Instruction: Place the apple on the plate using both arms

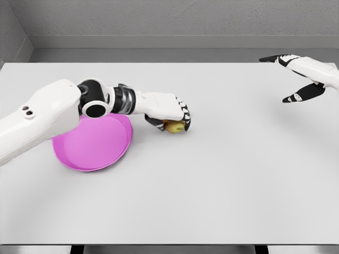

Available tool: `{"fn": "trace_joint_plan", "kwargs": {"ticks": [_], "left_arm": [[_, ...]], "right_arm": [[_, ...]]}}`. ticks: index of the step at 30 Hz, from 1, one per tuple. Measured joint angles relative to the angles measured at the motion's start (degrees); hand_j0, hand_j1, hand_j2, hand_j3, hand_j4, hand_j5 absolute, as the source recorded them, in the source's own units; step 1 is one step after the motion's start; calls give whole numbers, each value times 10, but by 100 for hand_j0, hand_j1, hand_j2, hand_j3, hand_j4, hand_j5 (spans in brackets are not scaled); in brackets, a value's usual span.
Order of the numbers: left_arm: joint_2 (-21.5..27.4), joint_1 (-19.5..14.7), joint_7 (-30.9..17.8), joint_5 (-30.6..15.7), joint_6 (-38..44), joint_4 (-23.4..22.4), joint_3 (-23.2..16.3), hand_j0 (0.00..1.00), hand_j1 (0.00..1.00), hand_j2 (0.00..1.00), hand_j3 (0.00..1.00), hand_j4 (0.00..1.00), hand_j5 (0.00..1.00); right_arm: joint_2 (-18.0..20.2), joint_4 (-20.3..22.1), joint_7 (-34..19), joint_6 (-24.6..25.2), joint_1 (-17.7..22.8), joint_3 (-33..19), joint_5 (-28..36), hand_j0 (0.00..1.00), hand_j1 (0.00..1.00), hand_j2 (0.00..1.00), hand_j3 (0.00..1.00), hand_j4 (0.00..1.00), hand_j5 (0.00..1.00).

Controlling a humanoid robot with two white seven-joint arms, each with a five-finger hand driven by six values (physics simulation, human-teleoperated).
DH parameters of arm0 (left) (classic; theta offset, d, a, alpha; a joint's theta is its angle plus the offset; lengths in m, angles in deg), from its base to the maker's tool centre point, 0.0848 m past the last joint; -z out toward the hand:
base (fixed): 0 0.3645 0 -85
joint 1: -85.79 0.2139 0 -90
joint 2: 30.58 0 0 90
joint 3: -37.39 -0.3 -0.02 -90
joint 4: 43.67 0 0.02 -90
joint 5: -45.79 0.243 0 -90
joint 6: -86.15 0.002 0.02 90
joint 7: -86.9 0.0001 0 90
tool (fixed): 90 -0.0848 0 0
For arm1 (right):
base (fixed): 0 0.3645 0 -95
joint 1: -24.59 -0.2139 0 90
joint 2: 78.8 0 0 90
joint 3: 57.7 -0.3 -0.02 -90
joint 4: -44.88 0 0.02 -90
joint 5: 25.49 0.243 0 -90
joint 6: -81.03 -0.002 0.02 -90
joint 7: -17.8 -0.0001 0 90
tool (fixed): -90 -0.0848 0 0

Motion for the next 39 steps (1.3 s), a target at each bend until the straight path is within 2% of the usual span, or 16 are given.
{"fn": "trace_joint_plan", "kwargs": {"ticks": [3, 6, 8, 10, 14, 17, 19, 21, 22, 23, 27, 30, 34, 39], "left_arm": [[66, 4, 2, -12, -37, 47, 15, 51, 51, 51, 51, 51, 51], [136, 4, 6, -36, -50, 68, 37, 49, 49, 49, 49, 49, 49], [183, 8, 7, -56, -54, 72, 52, 49, 49, 49, 49, 49, 49], [213, 29, 7, -64, -56, 68, 62, 50, 50, 50, 50, 50, 50], [237, 55, 4, -62, -58, 45, 70, 50, 50, 50, 50, 50, 50], [242, 61, 3, -59, -58, 28, 73, 51, 51, 51, 51, 51, 51], [243, 61, 3, -58, -58, 23, 74, 57, 57, 57, 57, 57, 57], [244, 60, 4, -59, -58, 21, 74, 86, 86, 86, 86, 86, 86], [244, 58, 5, -61, -58, 20, 75, 97, 97, 97, 97, 97, 97], [244, 57, 5, -62, -58, 21, 78, 100, 100, 100, 100, 100, 100], [237, 50, 7, -83, -58, 28, 92, 100, 100, 100, 100, 100, 100], [214, 26, 7, -90, -58, 50, 102, 100, 100, 100, 100, 100, 100], [151, 25, 8, -95, -58, 102, 106, 100, 100, 100, 100, 100, 100], [98, 24, 8, -101, -58, 166, 107, 100, 100, 100, 100, 100, 100]], "right_arm": [[0, -1, 0, 0, 1, 0, 0, 100, 100, 100, 100, 100, 100], [0, -1, 0, 0, 1, 1, 0, 100, 100, 100, 100, 100, 100], [0, -1, 0, 0, 1, 1, 0, 100, 100, 100, 100, 100, 100], [0, -1, 0, 0, 3, 1, 0, 100, 100, 100, 100, 100, 100], [-1, -1, 0, 0, 4, 1, -1, 100, 100, 100, 100, 100, 100], [-2, -1, 0, 0, 4, 1, -1, 100, 100, 100, 100, 100, 100], [-2, -1, 0, 0, 4, 1, -1, 100, 100, 100, 100, 100, 100], [-2, -1, 0, 0, 4, 1, -1, 100, 100, 100, 100, 100, 100], [-1, -1, 0, 0, 4, 1, -1, 100, 100, 100, 100, 100, 100], [-1, -1, 0, 0, 4, 0, -1, 100, 100, 100, 100, 100, 100], [-1, -1, 0, 0, 4, 0, -1, 100, 100, 100, 100, 100, 100], [-2, -1, 0, 0, 5, 0, -1, 100, 100, 100, 100, 100, 100], [-1, -1, 0, 0, 5, 0, -1, 100, 100, 100, 100, 100, 100], [-2, -2, 0, 0, 5, 0, -1, 100, 100, 100, 100, 100, 100]]}}
